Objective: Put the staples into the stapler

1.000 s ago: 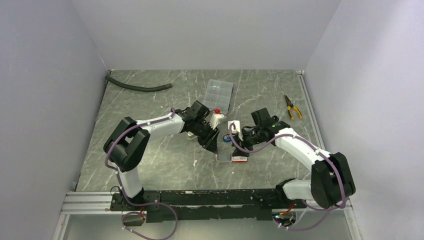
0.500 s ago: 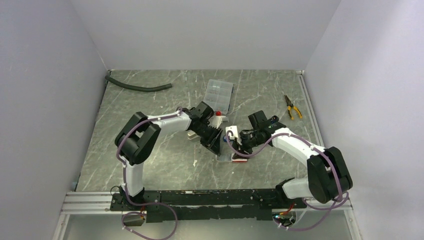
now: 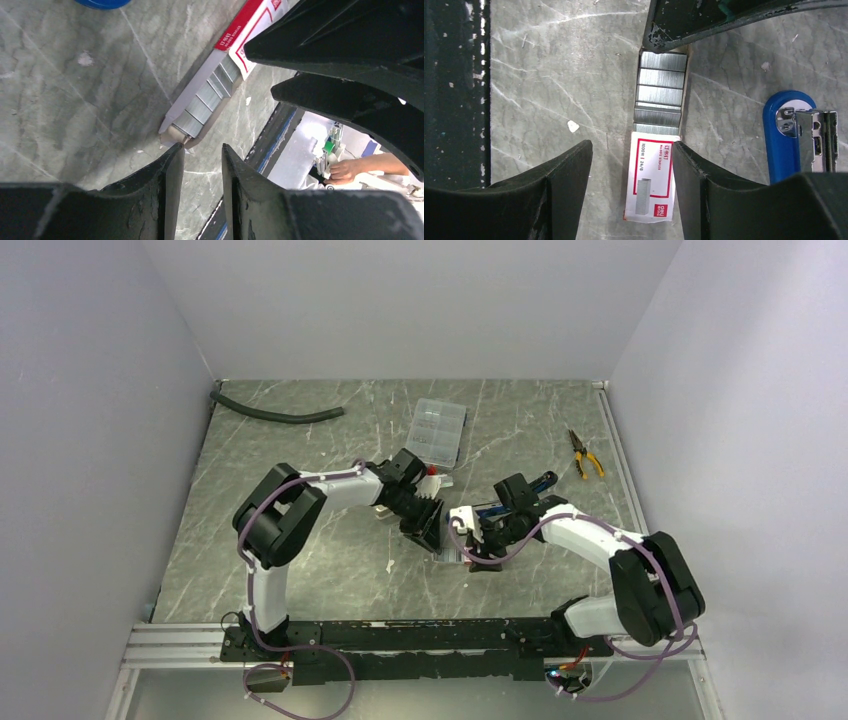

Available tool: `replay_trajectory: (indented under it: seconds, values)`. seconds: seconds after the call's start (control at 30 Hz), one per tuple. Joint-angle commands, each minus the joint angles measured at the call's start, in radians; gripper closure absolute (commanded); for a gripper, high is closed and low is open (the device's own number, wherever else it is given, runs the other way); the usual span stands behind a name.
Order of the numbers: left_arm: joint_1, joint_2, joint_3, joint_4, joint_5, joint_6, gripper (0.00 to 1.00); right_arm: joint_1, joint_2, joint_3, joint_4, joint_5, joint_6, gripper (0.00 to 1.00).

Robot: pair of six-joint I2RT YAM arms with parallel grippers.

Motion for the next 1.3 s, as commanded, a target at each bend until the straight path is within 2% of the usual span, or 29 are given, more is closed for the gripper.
replay_trajectory:
  seconds: [0.0,0.23,0.6,0.97,1.07,1.27]
  values:
    - [-0.002,0.024,0.01,0.032,-0.02,-0.033,0.61,0.013,0.016,-0.004,0.079,0.03,0.021,0.37]
    - [-0.005,0.045,0.011,0.031,-0.043,-0.041,0.61,0.043,0.063,-0.006,0.119,0.075,0.056,0.39]
    - [-0.009,0.059,0.026,0.016,-0.062,-0.027,0.62,0.068,0.089,-0.018,0.174,0.136,0.111,0.49]
    - [0.0,-0.027,0.031,0.026,-0.037,0.043,0.57,0.068,0.076,-0.011,0.178,0.115,0.118,0.66]
    - [0.015,-0.06,0.031,0.031,-0.025,0.084,0.54,0.068,0.064,-0.001,0.144,0.095,0.059,0.68]
    - [0.091,-0.132,0.029,0.01,0.008,0.176,0.48,0.068,0.078,0.047,0.0,0.074,-0.186,0.67]
